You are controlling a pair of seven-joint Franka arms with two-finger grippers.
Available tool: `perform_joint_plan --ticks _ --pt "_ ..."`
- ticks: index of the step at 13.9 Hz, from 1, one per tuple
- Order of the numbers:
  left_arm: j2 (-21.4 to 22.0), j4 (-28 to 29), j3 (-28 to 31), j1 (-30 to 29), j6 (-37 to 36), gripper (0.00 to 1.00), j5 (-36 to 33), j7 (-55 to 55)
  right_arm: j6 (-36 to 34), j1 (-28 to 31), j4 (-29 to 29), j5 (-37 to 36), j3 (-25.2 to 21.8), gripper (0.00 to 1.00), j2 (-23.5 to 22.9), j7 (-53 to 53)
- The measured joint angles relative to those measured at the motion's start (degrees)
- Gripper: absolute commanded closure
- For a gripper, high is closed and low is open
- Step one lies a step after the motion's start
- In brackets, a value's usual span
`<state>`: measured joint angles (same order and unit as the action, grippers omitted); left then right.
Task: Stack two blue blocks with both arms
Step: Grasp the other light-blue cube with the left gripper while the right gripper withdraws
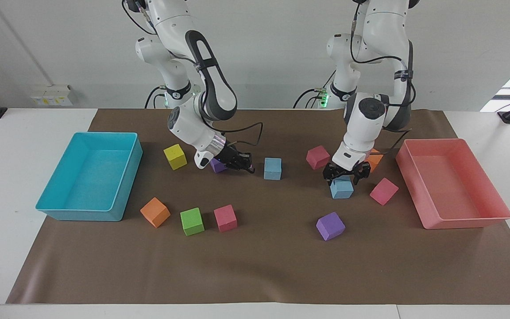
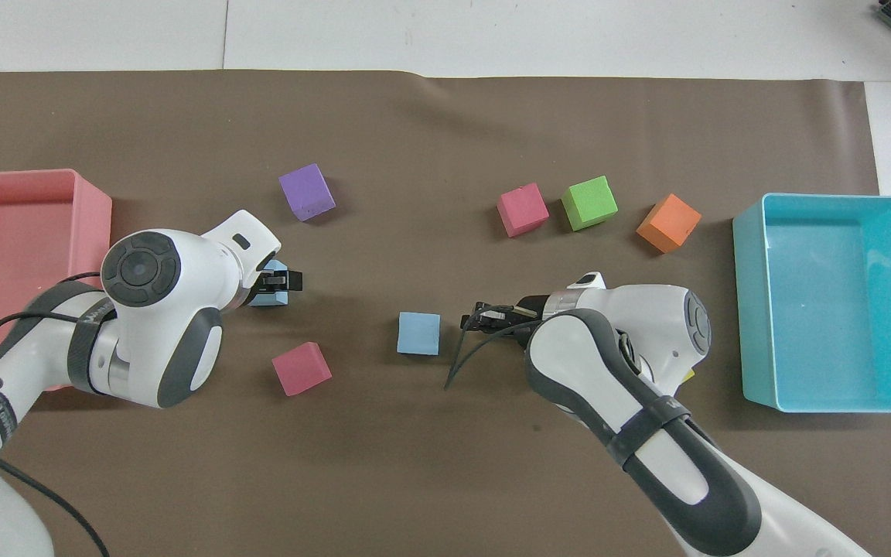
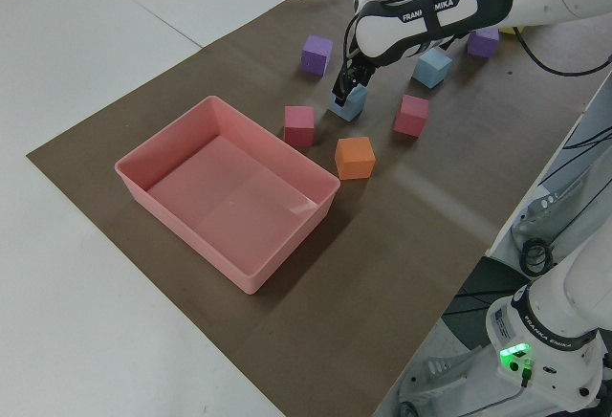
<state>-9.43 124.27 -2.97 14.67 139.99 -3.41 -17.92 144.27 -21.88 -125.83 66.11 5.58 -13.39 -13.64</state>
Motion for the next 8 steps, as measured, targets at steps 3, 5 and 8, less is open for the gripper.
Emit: perform_joint_plan --ticks 3,5,8 --pt "-0.75 -0.07 -0.09 -0.01 0.74 0.00 0.00 0.01 0.55 -0.67 -0.28 0.00 -0.06 1.00 0.00 -0.29" --pt "-1.91 -0.11 -0.24 0.00 2.08 0.03 0.00 0.01 0.51 -0.18 -0.49 0.01 -0.12 1.00 0.01 -2.34" --pt "-2.82 -0.22 -0.11 -0.05 2.49 0.13 -0.31 0.02 -0.11 1.15 -1.78 2.91 -0.16 1.00 0.00 -8.71"
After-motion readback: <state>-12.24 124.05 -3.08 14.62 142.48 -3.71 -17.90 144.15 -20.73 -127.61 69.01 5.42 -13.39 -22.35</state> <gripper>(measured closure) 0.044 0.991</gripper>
